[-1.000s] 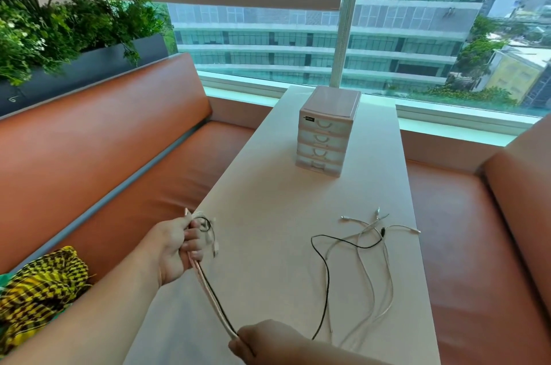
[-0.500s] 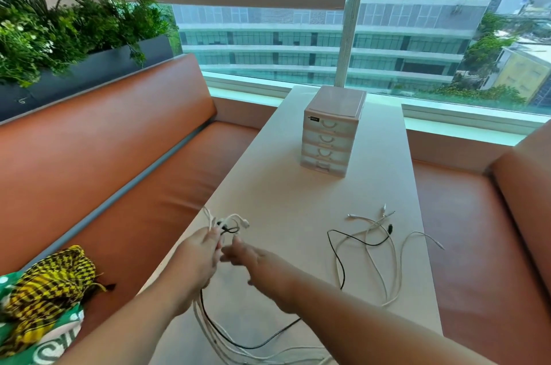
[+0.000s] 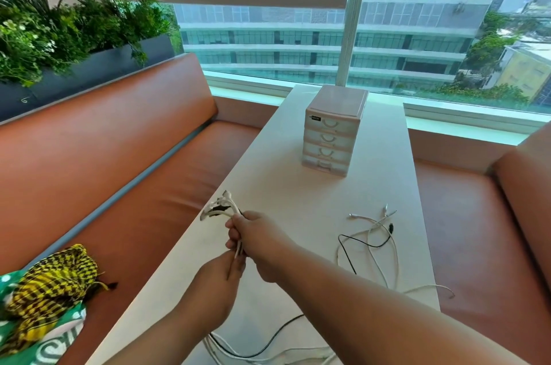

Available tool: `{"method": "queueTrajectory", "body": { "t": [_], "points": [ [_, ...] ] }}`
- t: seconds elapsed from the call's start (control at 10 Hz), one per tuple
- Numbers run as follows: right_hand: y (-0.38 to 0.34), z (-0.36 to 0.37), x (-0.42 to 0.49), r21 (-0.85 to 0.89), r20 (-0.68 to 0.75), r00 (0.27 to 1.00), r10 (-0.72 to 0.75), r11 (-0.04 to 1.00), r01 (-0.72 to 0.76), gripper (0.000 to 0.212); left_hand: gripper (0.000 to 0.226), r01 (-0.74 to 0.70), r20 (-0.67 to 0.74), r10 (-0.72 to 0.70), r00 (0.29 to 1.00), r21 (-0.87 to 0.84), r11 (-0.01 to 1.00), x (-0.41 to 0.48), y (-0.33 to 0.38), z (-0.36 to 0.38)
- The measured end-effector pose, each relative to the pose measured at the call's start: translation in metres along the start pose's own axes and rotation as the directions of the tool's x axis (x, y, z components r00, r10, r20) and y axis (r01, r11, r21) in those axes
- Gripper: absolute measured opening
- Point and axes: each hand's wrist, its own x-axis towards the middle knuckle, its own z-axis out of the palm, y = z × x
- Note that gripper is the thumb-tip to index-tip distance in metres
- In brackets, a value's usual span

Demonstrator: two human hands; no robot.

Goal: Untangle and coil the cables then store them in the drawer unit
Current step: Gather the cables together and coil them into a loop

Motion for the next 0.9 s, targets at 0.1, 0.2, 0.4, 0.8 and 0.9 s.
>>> {"method": "queueTrajectory", "body": {
  "t": [0.1, 0.2, 0.4, 0.8, 0.9],
  "points": [
    [-0.001, 0.004, -0.001, 0.041, 0.002, 1.000, 0.005, 0.999, -0.005, 0.028, 0.039, -0.002, 0.022, 0.002, 1.000, 0.009, 1.000, -0.002, -0.005, 0.000],
    [-0.004, 0.003, 0.000, 0.121, -0.015, 1.000, 0.011, 0.993, -0.009, 0.025, 0.038, -0.003, 0.062, 0.002, 0.998, 0.015, 1.000, -0.008, -0.009, 0.003],
    [-0.008, 0.004, -0.004, 0.214, -0.005, 1.000, 0.019, 0.977, -0.017, 0.029, 0.033, -0.035, 0.111, 0.029, 0.993, 0.050, 0.998, -0.020, -0.016, 0.004],
    [0.005, 0.010, -0.010, -0.028, 0.019, 1.000, -0.008, 1.000, 0.008, 0.030, 0.056, 0.291, 0.279, -0.190, 0.941, -0.390, 0.874, 0.003, -0.083, 0.004],
    [0.017, 0.015, -0.012, -0.146, 0.046, 0.998, -0.048, 0.988, 0.055, 0.031, 0.042, 0.330, 0.275, -0.207, 0.939, -0.549, 0.768, -0.007, -0.043, -0.012]
  ]
}}
